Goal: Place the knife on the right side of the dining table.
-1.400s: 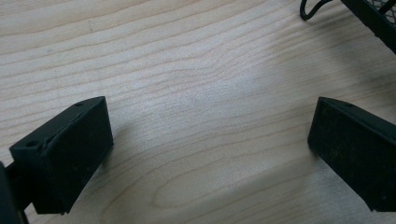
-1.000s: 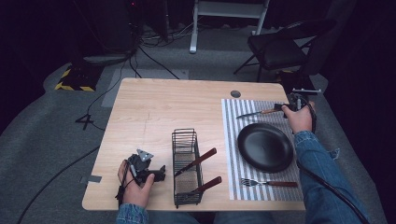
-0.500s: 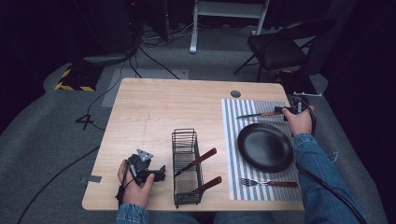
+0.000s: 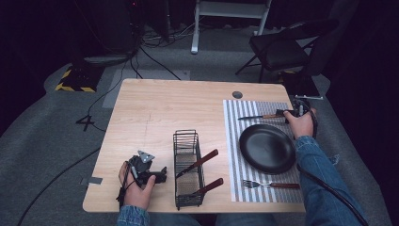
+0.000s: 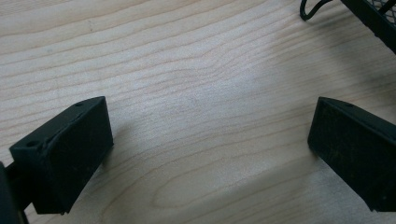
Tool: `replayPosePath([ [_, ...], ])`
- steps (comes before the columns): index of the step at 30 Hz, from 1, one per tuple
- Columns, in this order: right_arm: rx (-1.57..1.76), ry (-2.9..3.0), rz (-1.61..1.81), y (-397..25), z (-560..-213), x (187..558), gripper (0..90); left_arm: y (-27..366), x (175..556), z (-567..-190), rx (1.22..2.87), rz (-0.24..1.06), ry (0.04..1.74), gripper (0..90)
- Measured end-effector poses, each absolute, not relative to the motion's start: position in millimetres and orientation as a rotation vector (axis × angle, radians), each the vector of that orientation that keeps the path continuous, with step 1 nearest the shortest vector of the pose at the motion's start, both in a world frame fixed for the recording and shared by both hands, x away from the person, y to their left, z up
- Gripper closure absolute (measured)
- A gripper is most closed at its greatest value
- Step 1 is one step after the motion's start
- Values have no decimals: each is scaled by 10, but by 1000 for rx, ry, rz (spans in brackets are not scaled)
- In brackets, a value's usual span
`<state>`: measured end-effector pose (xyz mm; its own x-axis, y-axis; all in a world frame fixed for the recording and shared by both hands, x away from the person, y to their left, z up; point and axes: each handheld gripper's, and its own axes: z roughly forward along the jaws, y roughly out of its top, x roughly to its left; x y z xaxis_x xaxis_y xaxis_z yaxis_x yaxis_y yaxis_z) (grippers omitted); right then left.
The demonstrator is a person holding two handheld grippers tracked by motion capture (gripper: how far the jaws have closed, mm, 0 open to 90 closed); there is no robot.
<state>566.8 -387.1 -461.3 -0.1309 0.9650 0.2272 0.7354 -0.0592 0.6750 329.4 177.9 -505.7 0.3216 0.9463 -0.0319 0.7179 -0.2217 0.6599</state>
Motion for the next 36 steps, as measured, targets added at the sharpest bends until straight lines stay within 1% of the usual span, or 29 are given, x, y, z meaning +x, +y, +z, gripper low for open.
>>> replayPosePath([
  [22,1825,1880,1032,-3943,-4668,5735,480,1779,3294,-5057,2015,515,1462,1],
  [30,1803,1883,1053,-3977,-4566,5637,483,1779,3294,-5057,2015,515,1462,1],
  [36,1761,1892,1072,-3990,-4411,5530,484,1778,3294,-5057,2014,515,1463,1],
])
